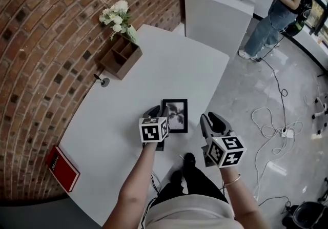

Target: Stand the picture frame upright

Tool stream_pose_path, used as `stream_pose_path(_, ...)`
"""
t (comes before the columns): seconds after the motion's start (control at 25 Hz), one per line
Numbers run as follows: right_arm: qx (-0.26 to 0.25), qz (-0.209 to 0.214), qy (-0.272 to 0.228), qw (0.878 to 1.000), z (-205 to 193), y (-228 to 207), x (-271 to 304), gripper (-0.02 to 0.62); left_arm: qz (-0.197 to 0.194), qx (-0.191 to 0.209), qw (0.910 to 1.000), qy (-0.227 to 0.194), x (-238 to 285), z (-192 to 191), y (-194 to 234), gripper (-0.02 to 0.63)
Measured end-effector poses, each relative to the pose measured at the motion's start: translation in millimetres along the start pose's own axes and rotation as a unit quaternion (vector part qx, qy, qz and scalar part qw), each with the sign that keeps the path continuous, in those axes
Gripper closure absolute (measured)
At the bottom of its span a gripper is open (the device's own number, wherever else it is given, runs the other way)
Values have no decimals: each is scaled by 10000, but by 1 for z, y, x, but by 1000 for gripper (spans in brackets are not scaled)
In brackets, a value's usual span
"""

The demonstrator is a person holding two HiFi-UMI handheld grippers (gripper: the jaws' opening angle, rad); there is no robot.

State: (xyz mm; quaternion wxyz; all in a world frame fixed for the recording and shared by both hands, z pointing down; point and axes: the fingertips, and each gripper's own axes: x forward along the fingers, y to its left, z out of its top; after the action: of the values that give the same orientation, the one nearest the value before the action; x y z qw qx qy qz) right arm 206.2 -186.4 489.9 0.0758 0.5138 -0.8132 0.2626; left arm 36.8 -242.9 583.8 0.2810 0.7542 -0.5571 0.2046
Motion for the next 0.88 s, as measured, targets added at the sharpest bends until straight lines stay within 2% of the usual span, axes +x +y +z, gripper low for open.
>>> stream_pose_path(0.2, -17, -10, 31, 10000, -2, -1, 1, 500, 13, -74, 9994, 349, 13, -13, 3, 485)
stream_pose_path(0.4, -14, -18, 56, 10000, -4, -2, 1, 500, 65, 18, 9983, 584, 19, -15, 2, 495)
stream_pose_path(0.56, 11, -10, 95, 10000, -7, -3, 2, 500, 60, -124, 9971, 748, 22, -18, 0, 503)
stream_pose_path(0.88, 35, 189, 347, 9992, -21, 6, 16, 500, 197, -277, 9968, 718, 21, -18, 3, 525)
